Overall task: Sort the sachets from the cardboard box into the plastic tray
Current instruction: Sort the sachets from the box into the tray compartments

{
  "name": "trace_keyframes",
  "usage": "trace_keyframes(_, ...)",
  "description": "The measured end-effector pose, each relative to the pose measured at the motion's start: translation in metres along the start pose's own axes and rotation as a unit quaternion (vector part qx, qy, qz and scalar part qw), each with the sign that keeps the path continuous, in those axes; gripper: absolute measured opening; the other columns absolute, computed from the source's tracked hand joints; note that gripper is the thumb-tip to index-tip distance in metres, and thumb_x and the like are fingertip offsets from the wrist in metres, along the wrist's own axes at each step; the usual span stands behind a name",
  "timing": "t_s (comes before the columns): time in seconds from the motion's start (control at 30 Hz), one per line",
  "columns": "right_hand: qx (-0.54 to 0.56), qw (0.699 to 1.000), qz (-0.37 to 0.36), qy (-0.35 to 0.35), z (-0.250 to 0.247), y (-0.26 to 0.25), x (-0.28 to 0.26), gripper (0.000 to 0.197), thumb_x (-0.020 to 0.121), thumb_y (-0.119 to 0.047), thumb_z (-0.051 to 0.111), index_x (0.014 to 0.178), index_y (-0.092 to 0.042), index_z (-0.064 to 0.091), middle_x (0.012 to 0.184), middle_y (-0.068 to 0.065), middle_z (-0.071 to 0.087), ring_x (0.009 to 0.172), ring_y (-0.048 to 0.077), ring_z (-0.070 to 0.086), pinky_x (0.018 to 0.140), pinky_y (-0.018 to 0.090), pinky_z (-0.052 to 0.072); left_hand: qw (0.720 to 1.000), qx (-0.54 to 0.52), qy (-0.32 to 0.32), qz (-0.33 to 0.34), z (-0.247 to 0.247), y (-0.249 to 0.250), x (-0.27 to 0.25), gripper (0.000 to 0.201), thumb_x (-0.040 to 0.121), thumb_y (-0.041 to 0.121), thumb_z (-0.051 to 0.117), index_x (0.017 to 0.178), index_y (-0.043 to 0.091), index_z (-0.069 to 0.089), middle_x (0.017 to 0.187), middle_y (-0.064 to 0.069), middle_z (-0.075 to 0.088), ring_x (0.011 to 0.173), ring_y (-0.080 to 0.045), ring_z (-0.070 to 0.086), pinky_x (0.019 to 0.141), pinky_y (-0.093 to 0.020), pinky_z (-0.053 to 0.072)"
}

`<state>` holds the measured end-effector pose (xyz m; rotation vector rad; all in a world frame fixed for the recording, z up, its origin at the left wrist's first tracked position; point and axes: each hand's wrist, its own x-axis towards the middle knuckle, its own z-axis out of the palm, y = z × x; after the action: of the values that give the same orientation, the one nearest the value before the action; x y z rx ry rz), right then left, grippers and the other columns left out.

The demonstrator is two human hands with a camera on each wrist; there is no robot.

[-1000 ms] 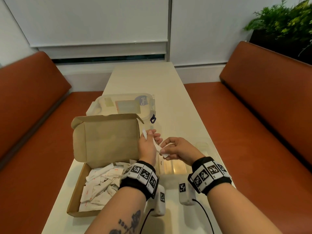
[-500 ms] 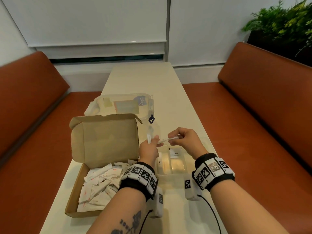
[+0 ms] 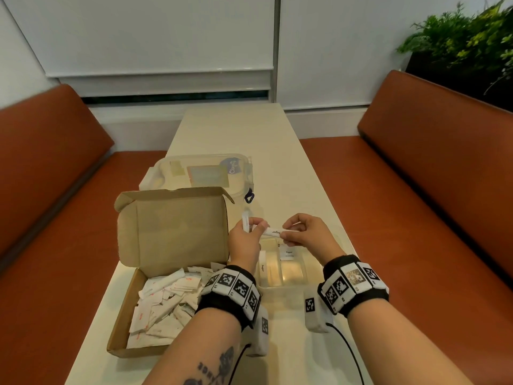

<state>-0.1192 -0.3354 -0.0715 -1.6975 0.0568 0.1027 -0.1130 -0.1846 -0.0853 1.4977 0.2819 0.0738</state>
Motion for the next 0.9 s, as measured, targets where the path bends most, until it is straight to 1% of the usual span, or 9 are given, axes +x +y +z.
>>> trace_keyframes(0.1, -0.014, 0.997, -0.025, 0.070, -0.001, -0.003, 0.004, 0.028, 0.074, -0.004, 0.077, 0.096, -0.009, 0.060, 0.067, 0.005, 0.065, 0.059, 0.012, 0.061, 0.062, 0.020, 0.052, 0.994, 0.089, -0.067, 0.009, -0.004, 0.000, -0.002, 0.005, 0.083, 0.016, 0.070, 0.081, 0.020, 0.069, 0.070, 0.007, 0.062, 0.058, -0.006, 0.050, 0.055, -0.022, 0.038)
trace_keyframes(0.2, 0.001, 0.995, -0.032, 0.093, 0.001, -0.008, 0.009, 0.031, 0.074, -0.007, 0.077, 0.099, -0.012, 0.058, 0.071, 0.005, 0.067, 0.067, 0.018, 0.061, 0.070, 0.029, 0.053, 0.985, 0.129, -0.117, 0.017, -0.005, -0.002, -0.005, 0.008, 0.080, 0.013, 0.073, 0.077, 0.021, 0.071, 0.075, 0.010, 0.068, 0.068, -0.001, 0.058, 0.056, -0.019, 0.039)
trace_keyframes(0.3, 0.001, 0.996, -0.032, 0.087, 0.007, -0.011, 0.011, 0.028, 0.076, -0.010, 0.076, 0.097, -0.013, 0.059, 0.073, 0.006, 0.070, 0.070, 0.019, 0.063, 0.074, 0.032, 0.053, 0.988, 0.119, -0.101, 0.012, -0.003, -0.002, -0.006, 0.005, 0.081, 0.016, 0.072, 0.077, 0.019, 0.071, 0.073, 0.009, 0.068, 0.061, 0.001, 0.053, 0.056, -0.020, 0.039)
trace_keyframes(0.4, 0.029, 0.993, -0.018, 0.111, 0.010, -0.010, 0.013, 0.024, 0.078, -0.010, 0.075, 0.095, -0.011, 0.059, 0.072, 0.008, 0.069, 0.064, 0.016, 0.062, 0.065, 0.025, 0.053, 0.989, 0.105, -0.101, 0.000, -0.003, -0.002, -0.006, 0.006, 0.082, 0.025, 0.072, 0.079, 0.019, 0.071, 0.064, 0.013, 0.065, 0.049, 0.005, 0.049, 0.054, -0.020, 0.036)
trace_keyframes(0.47, 0.056, 0.990, 0.003, 0.128, 0.012, -0.008, 0.014, 0.024, 0.079, -0.008, 0.073, 0.097, -0.008, 0.058, 0.069, 0.009, 0.067, 0.057, 0.015, 0.059, 0.060, 0.023, 0.052, 0.987, 0.114, -0.114, -0.003, -0.002, -0.001, -0.006, 0.007, 0.079, 0.022, 0.075, 0.082, 0.017, 0.070, 0.067, 0.012, 0.064, 0.052, 0.005, 0.051, 0.052, -0.017, 0.035)
trace_keyframes(0.57, 0.093, 0.986, 0.065, 0.119, 0.014, -0.003, 0.013, 0.029, 0.085, -0.008, 0.068, 0.108, -0.001, 0.053, 0.068, 0.013, 0.063, 0.053, 0.018, 0.056, 0.060, 0.027, 0.054, 0.988, 0.125, -0.086, -0.006, -0.001, -0.001, -0.006, 0.010, 0.077, 0.021, 0.077, 0.082, 0.017, 0.069, 0.074, 0.006, 0.065, 0.061, -0.005, 0.053, 0.055, -0.022, 0.037)
trace_keyframes(0.7, 0.103, 0.982, 0.141, 0.066, 0.022, 0.001, 0.007, 0.035, 0.089, -0.022, 0.065, 0.111, -0.002, 0.048, 0.074, 0.017, 0.065, 0.056, 0.021, 0.060, 0.055, 0.027, 0.055, 0.991, 0.128, -0.041, -0.027, -0.003, -0.005, -0.001, 0.017, 0.075, 0.020, 0.078, 0.071, 0.014, 0.062, 0.060, 0.004, 0.055, 0.053, -0.011, 0.045, 0.057, -0.026, 0.037)
trace_keyframes(0.8, 0.097, 0.984, 0.139, 0.058, 0.025, 0.003, 0.006, 0.034, 0.087, -0.008, 0.066, 0.114, -0.002, 0.047, 0.074, 0.015, 0.061, 0.055, 0.019, 0.055, 0.055, 0.025, 0.052, 0.986, 0.155, -0.050, -0.035, -0.002, -0.007, -0.001, 0.023, 0.077, 0.022, 0.077, 0.066, 0.016, 0.057, 0.057, 0.004, 0.050, 0.052, -0.012, 0.043, 0.058, -0.027, 0.037)
trace_keyframes(0.9, 0.036, 0.989, 0.131, 0.057, 0.024, 0.004, 0.008, 0.027, 0.082, 0.001, 0.067, 0.107, 0.000, 0.056, 0.075, 0.016, 0.062, 0.055, 0.018, 0.056, 0.054, 0.023, 0.052, 0.983, 0.171, -0.051, -0.035, -0.004, -0.009, 0.000, 0.018, 0.085, 0.026, 0.067, 0.073, 0.016, 0.060, 0.064, 0.001, 0.059, 0.056, -0.014, 0.047, 0.059, -0.027, 0.039)
